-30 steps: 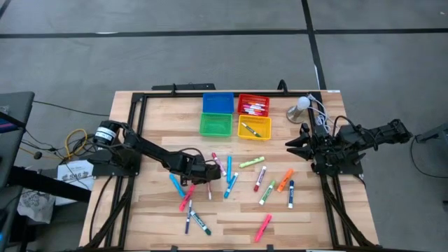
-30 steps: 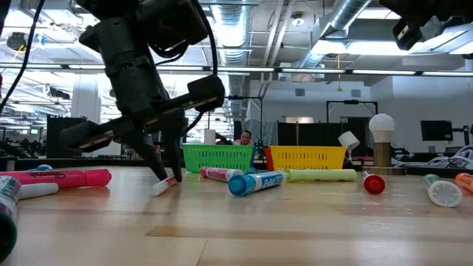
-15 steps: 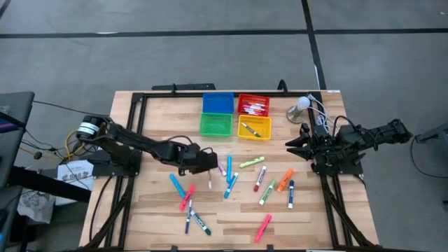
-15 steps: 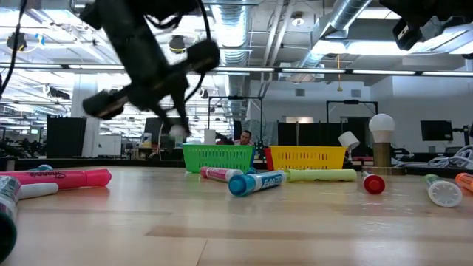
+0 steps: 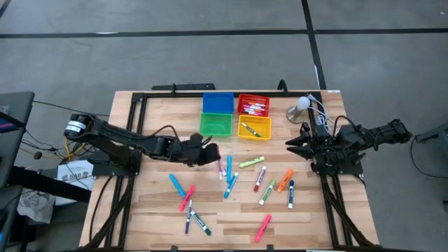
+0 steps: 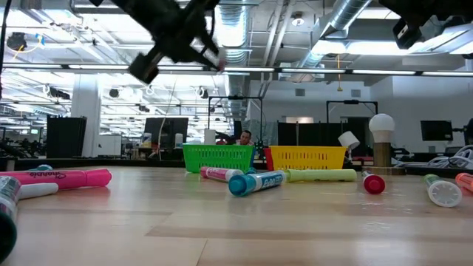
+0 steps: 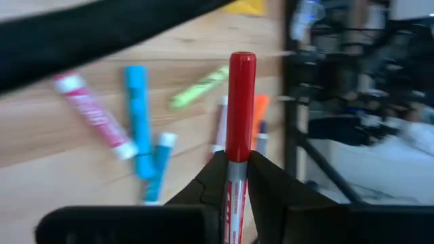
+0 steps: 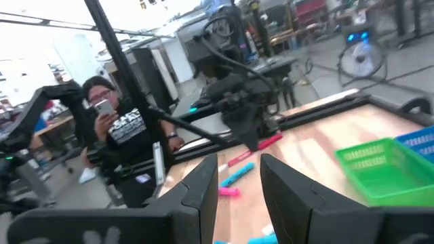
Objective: Pick & Place Markers
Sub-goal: Put the small red marker into the yellow basket
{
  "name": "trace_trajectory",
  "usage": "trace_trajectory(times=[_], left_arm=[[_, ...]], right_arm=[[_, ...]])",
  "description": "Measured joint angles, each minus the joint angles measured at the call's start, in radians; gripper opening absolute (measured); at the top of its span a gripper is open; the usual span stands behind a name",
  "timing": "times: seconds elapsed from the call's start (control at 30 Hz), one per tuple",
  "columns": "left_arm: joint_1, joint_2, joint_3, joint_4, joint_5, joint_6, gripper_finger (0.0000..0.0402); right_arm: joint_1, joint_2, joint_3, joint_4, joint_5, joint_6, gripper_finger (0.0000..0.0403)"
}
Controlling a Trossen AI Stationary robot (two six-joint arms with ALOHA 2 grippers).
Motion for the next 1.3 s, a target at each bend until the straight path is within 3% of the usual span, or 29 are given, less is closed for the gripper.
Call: trace_trajectory(times=[0.2, 0.5, 0.67, 0.97, 1.3], left_arm=[[0.006, 0.007, 0.001, 0.14, -0.028, 0.078, 0.0041], [0.032, 0.007, 0.002, 0.261, -0.056, 0.182, 0.0043], [0.034, 0.007, 0.002, 0.267, -0.057, 0.198, 0.0044], [0.029, 0.007, 0.002, 0.285, -0.054, 0.211, 0.0043], [0.021, 0.007, 0.002, 0.291, -0.05, 0.211, 0.0044]], right_arm=[[0.0, 0.006, 0.0, 0.044, 0.075, 0.008, 0.0102], [0.0, 0.189, 0.0, 0.179, -0.044, 0.168, 0.0108], [-0.001, 0.345, 0.0, 0.325, -0.09, 0.257, 0.0145], [-0.097, 0.62, 0.004, 0.567, -0.203, 0.509, 0.0255], [-0.202, 0.889, 0.175, 0.603, -0.357, 0.538, 0.0271]])
